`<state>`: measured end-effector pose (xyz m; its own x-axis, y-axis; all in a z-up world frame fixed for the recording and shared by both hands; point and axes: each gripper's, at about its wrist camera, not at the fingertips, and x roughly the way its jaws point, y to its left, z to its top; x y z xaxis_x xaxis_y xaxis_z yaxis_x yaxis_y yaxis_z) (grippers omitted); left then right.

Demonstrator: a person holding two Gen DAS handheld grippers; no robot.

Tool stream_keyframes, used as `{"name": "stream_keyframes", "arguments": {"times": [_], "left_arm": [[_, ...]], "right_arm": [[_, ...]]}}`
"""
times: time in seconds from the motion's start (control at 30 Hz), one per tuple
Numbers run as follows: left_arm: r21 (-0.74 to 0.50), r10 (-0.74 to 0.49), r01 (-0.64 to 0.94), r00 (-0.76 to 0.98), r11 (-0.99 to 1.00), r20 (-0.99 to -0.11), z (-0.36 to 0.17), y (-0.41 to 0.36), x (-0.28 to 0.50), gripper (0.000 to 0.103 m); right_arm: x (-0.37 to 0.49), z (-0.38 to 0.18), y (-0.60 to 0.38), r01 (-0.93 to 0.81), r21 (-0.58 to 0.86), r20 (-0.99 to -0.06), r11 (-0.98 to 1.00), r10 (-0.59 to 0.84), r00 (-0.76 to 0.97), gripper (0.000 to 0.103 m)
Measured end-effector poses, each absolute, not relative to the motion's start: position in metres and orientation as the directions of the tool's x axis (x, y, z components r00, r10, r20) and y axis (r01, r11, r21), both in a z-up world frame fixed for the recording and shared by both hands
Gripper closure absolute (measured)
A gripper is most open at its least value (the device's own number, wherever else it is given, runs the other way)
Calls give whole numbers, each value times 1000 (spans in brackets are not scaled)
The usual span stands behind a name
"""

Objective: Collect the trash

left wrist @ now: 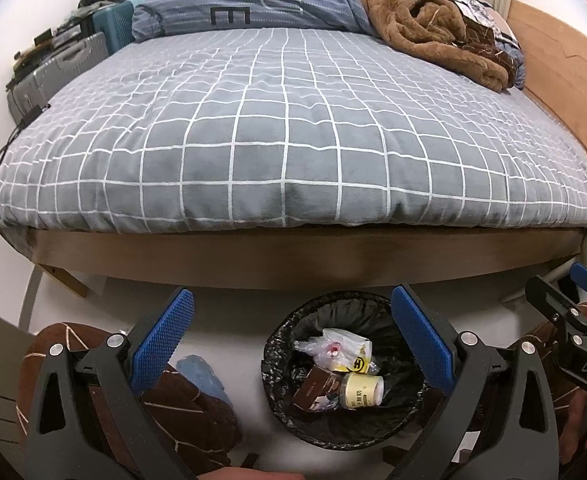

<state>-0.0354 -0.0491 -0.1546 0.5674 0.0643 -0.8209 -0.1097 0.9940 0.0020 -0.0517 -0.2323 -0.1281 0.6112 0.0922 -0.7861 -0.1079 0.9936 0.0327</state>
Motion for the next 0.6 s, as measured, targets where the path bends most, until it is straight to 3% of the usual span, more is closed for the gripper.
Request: {"name": "stream_keyframes", "arguments": {"times": [0.6], "left_arm": [[33, 69, -74, 567, 997, -821, -156, -54, -34, 6]], "right_arm": [[-52, -128, -232, -109, 32, -787, 994, 92, 610, 8]]}}
